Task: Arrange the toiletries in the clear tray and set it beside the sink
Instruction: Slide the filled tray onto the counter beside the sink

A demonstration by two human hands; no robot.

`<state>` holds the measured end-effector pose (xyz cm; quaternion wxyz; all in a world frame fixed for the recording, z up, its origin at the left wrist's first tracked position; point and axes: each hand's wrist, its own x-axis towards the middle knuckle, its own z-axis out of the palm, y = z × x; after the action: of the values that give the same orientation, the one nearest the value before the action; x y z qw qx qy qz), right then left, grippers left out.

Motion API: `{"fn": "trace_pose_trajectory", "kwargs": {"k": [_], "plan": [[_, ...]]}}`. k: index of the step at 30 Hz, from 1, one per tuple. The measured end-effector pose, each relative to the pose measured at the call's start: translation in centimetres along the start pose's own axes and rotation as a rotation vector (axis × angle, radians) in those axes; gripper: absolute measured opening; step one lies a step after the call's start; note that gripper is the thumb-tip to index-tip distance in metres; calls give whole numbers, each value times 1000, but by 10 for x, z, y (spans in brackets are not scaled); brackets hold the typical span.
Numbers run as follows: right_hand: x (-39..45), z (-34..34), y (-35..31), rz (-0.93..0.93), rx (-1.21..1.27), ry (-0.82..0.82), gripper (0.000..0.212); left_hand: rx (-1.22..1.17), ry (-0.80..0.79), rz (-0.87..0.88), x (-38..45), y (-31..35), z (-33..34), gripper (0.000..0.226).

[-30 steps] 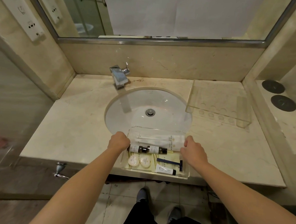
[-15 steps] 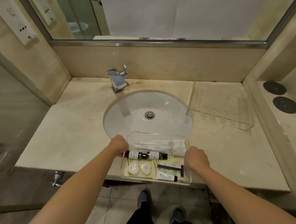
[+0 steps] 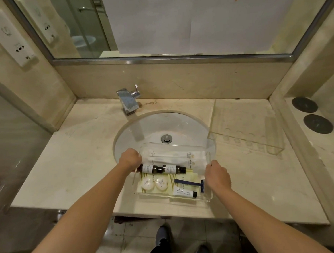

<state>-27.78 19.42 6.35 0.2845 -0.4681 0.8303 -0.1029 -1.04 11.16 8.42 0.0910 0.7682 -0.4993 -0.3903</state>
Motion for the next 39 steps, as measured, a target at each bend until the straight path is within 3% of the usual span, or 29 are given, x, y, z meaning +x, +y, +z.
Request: {"fn": "trace_pose_trajectory", "kwargs": {"k": [6,26,39], "plan": [[9,-14,20,85,68,37,16,33,-33,70,4,37,16,21],[34,-77,148,363,276,212,27,57,-221,191,-13,147,149,21],[45,-89,173,377,340,206,25,69,-192,198,-14,174,181,22]]}}
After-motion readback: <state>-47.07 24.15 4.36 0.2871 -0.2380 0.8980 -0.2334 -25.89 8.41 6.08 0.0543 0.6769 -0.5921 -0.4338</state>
